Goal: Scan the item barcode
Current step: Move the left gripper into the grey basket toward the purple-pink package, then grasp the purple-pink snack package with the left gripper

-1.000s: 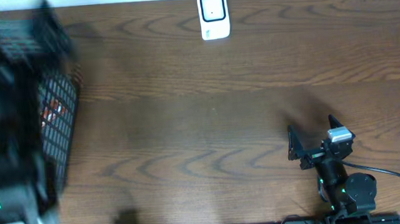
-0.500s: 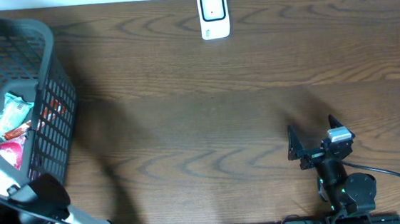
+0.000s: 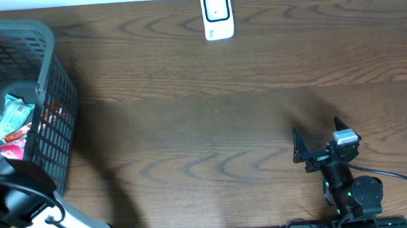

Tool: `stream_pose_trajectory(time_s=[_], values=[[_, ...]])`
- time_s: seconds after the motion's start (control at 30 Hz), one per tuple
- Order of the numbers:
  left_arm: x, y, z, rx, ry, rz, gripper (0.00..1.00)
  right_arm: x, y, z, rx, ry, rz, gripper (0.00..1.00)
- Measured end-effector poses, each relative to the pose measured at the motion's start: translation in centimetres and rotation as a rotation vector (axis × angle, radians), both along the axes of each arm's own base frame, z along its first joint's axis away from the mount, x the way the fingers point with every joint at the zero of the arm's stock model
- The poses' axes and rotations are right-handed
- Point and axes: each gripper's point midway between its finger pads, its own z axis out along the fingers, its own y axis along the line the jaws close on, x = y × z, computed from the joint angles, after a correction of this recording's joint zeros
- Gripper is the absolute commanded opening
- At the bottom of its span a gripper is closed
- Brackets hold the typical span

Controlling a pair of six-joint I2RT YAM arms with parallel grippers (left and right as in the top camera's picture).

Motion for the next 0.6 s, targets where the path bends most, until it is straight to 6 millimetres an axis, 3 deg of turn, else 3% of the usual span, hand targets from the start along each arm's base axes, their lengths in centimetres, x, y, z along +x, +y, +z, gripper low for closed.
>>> stream_pose_trajectory(time_s=[0.27,0.6], values=[[-1.9,-0.8,-8.4,-0.105,0.179,0.157,0.98,0.0,0.0,0.0,0.000,0.000,0.000,0.99],[-2.9,-1.2,-13.6,-0.095,0.208,0.269,0.98,0.0,0.0,0.0,0.000,0.000,0.000,0.99]])
